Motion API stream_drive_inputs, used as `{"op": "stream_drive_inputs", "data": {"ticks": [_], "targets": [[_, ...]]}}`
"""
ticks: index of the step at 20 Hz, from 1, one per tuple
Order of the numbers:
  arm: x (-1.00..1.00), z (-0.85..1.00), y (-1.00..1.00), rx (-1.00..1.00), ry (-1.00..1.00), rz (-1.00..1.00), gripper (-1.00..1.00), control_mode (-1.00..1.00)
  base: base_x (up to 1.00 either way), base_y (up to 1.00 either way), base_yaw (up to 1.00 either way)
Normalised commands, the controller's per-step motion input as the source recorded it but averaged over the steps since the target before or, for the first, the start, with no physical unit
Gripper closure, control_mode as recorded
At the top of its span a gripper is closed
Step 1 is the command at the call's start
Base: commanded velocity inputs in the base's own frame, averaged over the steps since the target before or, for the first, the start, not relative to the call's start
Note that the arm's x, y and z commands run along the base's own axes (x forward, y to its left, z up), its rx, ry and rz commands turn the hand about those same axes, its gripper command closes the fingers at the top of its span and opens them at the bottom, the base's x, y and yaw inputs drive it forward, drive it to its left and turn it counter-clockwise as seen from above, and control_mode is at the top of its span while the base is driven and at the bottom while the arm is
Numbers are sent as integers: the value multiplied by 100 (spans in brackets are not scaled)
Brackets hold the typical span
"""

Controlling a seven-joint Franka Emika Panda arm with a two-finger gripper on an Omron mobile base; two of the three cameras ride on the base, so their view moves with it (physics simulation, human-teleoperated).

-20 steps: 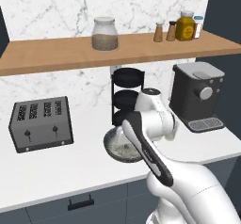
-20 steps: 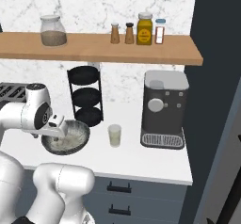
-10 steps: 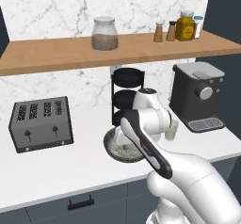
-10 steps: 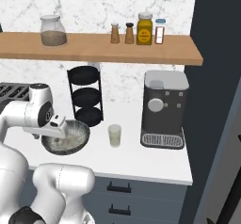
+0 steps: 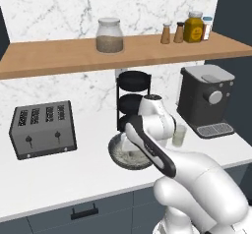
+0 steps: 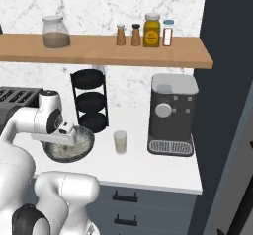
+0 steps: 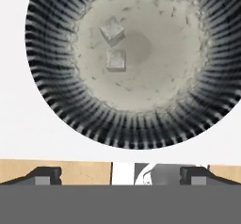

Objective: Grab a lemon wedge from the fridge and one ice cube from the ice bowl, and put them in the glass of lemonade.

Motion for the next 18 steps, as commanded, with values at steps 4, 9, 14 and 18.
{"op": "stream_drive_inputs", "data": {"ticks": [4, 9, 14, 18], "targets": [[41, -18, 0, 0, 1, 0, -100, -100, 0, 0, 0], [35, -23, 0, 0, 3, 0, -100, -100, 0, 0, 0], [14, -27, 14, 0, 11, 0, -100, -100, 0, 0, 0], [21, -23, 20, 0, 9, 0, -100, -100, 0, 0, 0]]}}
